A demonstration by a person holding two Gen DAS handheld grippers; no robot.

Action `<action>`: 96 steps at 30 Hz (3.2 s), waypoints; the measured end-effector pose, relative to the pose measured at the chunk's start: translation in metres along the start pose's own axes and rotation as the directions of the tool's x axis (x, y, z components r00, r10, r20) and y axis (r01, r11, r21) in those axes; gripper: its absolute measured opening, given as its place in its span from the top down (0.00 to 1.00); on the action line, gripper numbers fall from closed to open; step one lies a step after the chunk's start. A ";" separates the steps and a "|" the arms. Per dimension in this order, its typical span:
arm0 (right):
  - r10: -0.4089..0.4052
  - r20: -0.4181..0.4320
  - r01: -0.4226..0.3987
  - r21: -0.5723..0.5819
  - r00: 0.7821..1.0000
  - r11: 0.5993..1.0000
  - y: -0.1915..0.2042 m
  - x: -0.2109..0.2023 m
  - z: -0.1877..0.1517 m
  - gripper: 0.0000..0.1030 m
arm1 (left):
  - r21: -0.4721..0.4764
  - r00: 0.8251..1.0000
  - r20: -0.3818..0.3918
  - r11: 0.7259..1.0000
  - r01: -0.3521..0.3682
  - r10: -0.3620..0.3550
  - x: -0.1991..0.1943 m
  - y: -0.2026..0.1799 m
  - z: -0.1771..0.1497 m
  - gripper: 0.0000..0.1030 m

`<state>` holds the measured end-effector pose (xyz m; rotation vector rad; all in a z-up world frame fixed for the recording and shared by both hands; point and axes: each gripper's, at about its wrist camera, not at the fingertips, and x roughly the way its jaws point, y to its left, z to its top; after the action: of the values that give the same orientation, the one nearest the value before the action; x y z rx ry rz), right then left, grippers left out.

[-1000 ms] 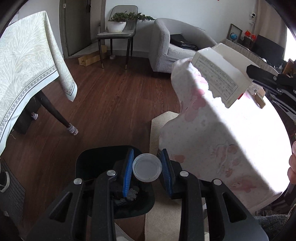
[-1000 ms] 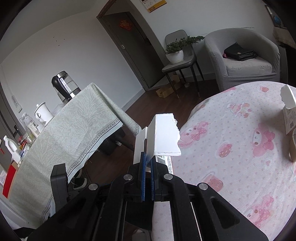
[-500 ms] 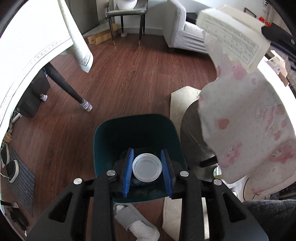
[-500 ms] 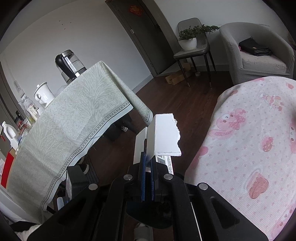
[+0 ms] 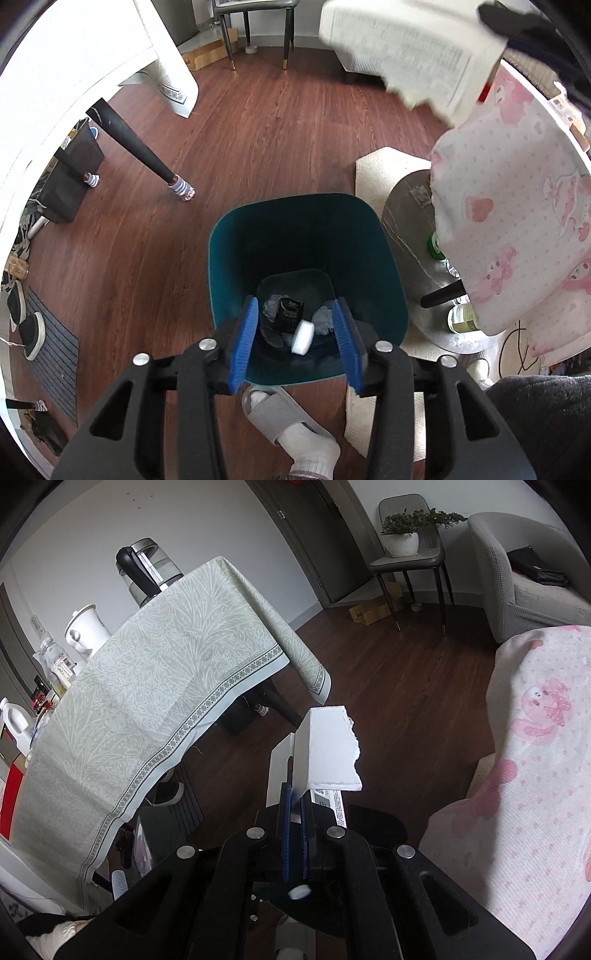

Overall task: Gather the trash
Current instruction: 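Carry the white box over the teal bin and open the right gripper, then move the right gripper to the table and grasp the white box piece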

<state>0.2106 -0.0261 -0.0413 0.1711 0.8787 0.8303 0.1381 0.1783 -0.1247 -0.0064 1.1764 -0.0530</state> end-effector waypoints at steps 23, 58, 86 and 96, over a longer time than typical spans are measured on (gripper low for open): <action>-0.090 -0.260 0.078 -0.057 0.962 0.995 0.011 0.097 -0.034 0.95 | -0.125 0.990 0.143 0.992 0.000 0.018 -0.046 0.063 -0.003 0.43; -0.046 -0.272 0.028 -0.070 0.961 0.997 0.005 0.041 -0.055 0.48 | -0.138 0.860 0.510 0.986 0.092 -0.009 -0.144 0.011 0.038 0.37; -0.230 0.116 0.228 0.029 0.966 0.973 -0.105 -0.138 -0.019 0.48 | 0.047 0.804 0.570 0.984 0.172 -0.168 -0.144 -0.141 0.092 0.31; -0.405 0.186 0.403 0.051 0.895 0.914 -0.154 -0.194 -0.009 0.48 | 0.144 0.820 0.516 0.969 0.201 -0.247 -0.122 -0.202 0.117 0.29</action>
<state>0.2236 -0.2697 0.0021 0.0713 0.7018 0.4099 0.1913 -0.0208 0.0390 -0.0821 0.6079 -0.2932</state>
